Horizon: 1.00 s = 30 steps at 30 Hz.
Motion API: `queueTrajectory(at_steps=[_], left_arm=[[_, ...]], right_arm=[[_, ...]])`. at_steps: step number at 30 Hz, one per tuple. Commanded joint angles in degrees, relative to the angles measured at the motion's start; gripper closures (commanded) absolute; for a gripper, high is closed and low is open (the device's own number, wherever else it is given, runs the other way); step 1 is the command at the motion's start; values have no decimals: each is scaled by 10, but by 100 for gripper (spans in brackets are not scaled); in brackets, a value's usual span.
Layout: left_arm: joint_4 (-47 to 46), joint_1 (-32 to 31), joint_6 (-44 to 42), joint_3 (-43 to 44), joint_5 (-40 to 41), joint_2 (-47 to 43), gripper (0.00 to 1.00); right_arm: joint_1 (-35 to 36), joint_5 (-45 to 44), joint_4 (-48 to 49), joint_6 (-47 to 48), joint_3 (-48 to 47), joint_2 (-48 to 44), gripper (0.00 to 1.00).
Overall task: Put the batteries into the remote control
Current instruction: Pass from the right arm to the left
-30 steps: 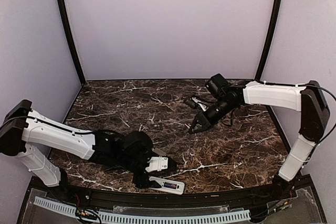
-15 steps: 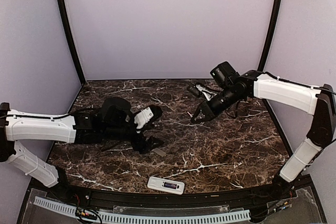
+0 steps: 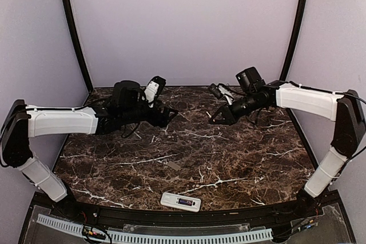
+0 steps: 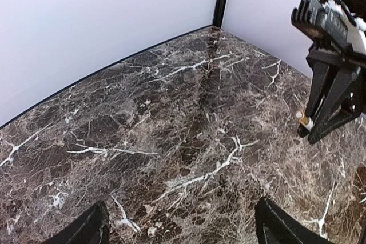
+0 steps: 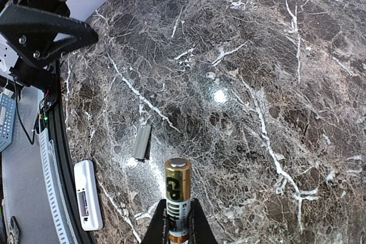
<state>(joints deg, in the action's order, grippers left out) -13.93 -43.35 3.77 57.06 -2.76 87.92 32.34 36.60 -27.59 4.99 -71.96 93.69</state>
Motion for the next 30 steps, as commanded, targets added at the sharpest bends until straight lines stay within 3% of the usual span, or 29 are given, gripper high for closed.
queueTrajectory(at_steps=[1, 7, 13, 23, 30], left_arm=[[-67, 6, 32, -24, 21, -21, 12], [-28, 8, 37, -35, 21, -20, 11], [4, 17, 21, -15, 7, 0, 11], [66, 21, -29, 42, -61, 20, 11], [117, 5, -66, 34, -168, -6, 22]], right_arm=[[3, -9, 41, -4, 31, -7, 100], [2, -33, 49, 5, 89, -16, 100], [3, -50, 3, 57, 66, 27, 100], [21, -68, 6, 51, 50, 26, 100], [59, -60, -17, 76, 47, 4, 100]])
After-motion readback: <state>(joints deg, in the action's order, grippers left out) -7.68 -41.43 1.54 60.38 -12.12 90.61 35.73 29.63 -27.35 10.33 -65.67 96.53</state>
